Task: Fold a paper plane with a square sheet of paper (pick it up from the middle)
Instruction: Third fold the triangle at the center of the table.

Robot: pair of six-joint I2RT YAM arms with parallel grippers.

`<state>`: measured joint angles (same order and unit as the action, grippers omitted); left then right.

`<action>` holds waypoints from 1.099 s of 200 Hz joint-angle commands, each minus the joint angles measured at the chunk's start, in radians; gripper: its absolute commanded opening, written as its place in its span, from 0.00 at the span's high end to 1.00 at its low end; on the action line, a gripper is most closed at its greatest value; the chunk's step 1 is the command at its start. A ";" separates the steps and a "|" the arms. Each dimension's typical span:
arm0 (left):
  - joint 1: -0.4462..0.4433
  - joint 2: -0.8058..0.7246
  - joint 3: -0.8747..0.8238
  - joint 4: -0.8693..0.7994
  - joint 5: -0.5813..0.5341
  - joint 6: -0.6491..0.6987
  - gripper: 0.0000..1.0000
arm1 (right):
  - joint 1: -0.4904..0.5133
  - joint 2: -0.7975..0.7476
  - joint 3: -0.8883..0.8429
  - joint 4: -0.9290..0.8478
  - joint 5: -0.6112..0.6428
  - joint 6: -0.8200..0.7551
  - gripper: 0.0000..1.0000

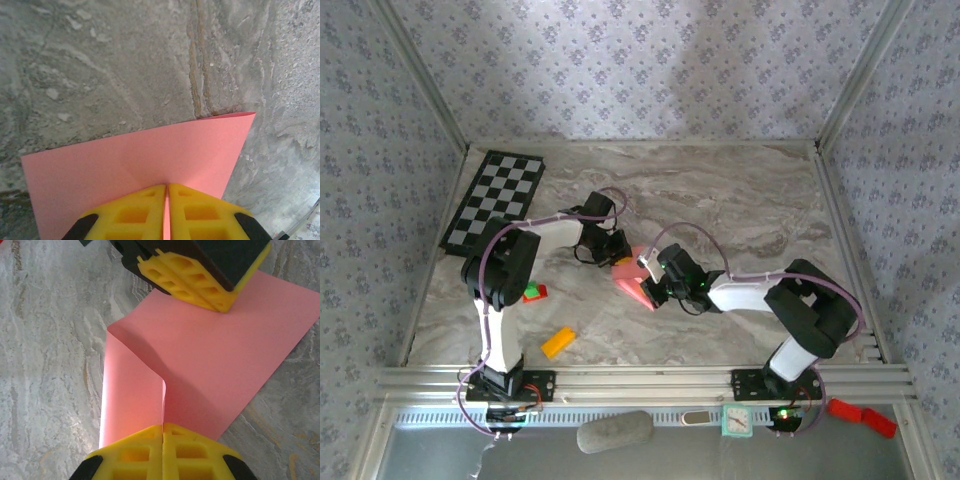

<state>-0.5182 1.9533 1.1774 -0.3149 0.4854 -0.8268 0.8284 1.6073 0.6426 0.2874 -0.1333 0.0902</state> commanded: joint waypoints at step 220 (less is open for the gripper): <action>-0.008 0.036 -0.016 -0.019 0.013 0.012 0.89 | -0.008 0.060 0.063 -0.084 0.047 0.014 1.00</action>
<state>-0.5182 1.9537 1.1774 -0.3138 0.4896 -0.8265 0.8265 1.6520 0.6781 0.2340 -0.1089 0.0906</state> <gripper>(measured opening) 0.111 0.056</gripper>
